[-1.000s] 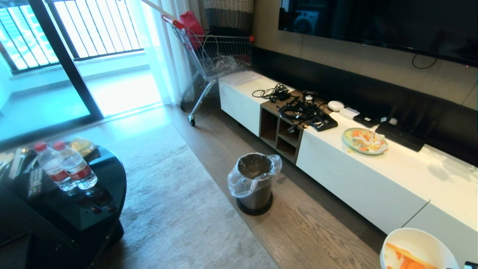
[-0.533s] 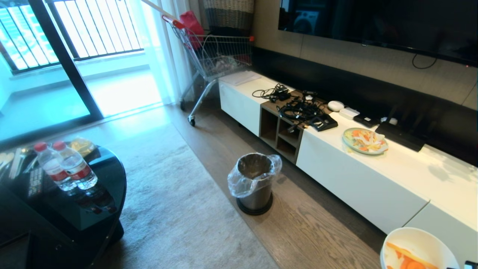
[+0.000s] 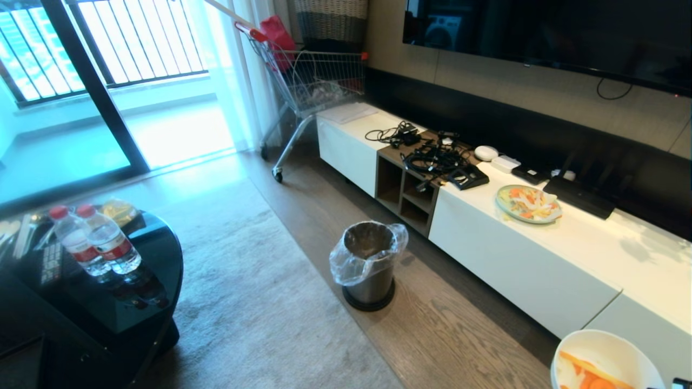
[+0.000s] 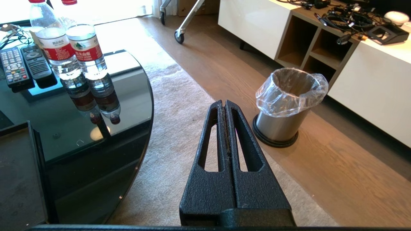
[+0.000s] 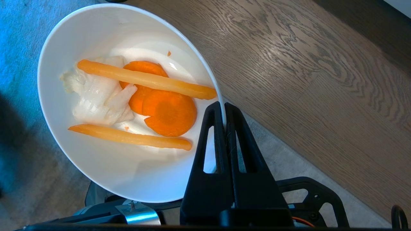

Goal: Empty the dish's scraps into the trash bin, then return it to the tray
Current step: Move the bowl over the trash can

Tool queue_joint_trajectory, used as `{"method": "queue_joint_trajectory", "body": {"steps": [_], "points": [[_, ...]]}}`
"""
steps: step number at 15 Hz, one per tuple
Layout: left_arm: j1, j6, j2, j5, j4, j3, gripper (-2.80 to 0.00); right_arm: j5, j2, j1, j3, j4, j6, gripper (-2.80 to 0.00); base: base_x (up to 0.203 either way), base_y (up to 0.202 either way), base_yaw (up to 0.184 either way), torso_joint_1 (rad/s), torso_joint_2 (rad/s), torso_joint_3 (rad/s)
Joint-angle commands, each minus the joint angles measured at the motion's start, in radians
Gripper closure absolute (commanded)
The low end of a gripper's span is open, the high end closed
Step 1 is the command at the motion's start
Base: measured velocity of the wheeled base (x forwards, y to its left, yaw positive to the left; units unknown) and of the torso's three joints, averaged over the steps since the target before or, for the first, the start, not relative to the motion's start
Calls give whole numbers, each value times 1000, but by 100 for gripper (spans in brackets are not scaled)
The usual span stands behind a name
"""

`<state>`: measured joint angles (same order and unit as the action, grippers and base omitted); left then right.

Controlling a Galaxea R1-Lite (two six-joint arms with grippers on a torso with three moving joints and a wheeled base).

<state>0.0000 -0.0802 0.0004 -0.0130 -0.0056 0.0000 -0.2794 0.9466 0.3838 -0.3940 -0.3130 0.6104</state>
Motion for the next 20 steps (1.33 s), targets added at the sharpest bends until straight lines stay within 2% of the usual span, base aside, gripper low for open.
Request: {"method": "queue_joint_trajectory", "body": {"steps": [1, 20], "points": [[0, -1, 0, -1, -1, 0, 0, -1, 1, 1, 4, -1, 3, 0, 0, 0, 0, 0, 0, 0], [0, -1, 0, -1, -1, 0, 0, -1, 0, 3, 2, 0, 3, 0, 0, 0, 0, 0, 0, 0]]}}
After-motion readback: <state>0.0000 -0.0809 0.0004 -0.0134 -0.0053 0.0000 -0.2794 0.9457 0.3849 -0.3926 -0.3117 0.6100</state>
